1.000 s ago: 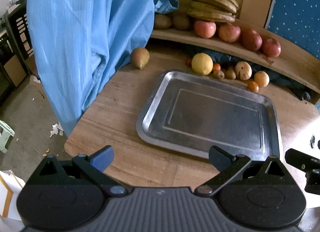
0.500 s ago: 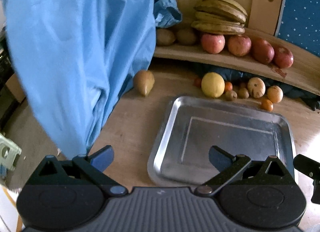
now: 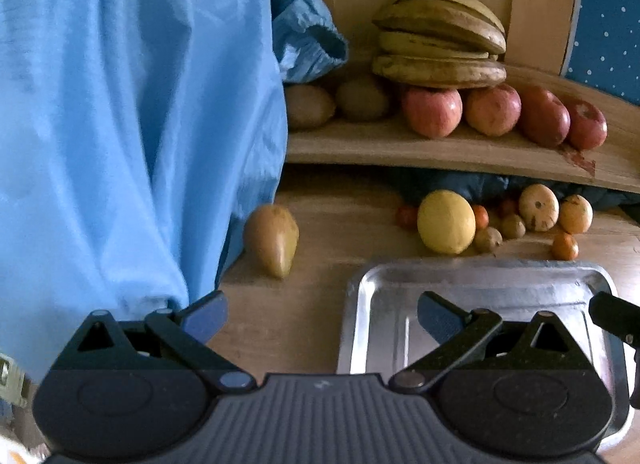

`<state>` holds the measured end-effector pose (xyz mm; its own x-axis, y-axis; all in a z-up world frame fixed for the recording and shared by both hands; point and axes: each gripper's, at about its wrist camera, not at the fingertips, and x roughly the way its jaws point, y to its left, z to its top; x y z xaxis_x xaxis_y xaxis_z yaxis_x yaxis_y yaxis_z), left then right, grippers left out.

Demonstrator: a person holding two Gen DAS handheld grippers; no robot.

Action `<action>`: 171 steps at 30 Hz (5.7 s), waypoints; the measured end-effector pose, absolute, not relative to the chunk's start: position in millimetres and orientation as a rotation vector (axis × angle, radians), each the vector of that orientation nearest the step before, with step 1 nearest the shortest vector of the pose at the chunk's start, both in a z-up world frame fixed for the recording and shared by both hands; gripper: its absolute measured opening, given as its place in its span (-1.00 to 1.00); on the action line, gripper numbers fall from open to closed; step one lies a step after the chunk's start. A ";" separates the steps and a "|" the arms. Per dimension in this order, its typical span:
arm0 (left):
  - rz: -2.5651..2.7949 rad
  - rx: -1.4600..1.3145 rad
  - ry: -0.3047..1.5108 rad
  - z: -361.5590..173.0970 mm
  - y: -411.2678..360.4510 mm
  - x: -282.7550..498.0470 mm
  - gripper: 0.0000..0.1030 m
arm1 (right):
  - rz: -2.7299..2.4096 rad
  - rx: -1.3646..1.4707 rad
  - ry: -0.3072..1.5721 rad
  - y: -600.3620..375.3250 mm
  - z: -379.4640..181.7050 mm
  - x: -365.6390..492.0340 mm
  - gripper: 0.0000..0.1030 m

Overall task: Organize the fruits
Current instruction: 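Reach the left tool to the brown pear while the right tool reaches the lemon, then close the left tool on the pear while the right tool closes on the lemon, then carry the pear with the left tool while the right tool carries the lemon onto the tray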

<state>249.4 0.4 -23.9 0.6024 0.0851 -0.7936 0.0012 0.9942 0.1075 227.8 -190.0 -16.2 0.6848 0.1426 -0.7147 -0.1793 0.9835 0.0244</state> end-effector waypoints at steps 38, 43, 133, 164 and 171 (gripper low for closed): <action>0.110 -0.019 0.992 -86.0 24.5 345.6 0.83 | 0.449 -0.205 0.858 -119.4 -90.7 344.2 0.60; 0.116 0.005 0.983 -87.4 25.3 353.6 0.84 | 0.463 -0.209 0.866 -114.0 -94.4 353.1 0.56; -0.031 -0.073 0.960 -59.1 31.7 309.6 0.13 | 0.439 -0.326 0.805 -118.1 -78.1 290.5 0.14; -0.366 0.083 0.999 -81.9 0.6 239.7 0.13 | 0.494 -0.275 0.947 -129.8 -98.4 203.2 0.14; -0.411 0.116 1.013 -84.3 -2.4 230.9 0.13 | 0.467 -0.251 0.975 -128.9 -101.6 193.2 0.14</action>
<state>230.9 -2.4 -84.3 0.4599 -0.2799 -0.8427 0.3861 0.9176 -0.0941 193.2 -128.9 -101.6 0.4729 0.2669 -0.8397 -0.4872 0.8733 0.0032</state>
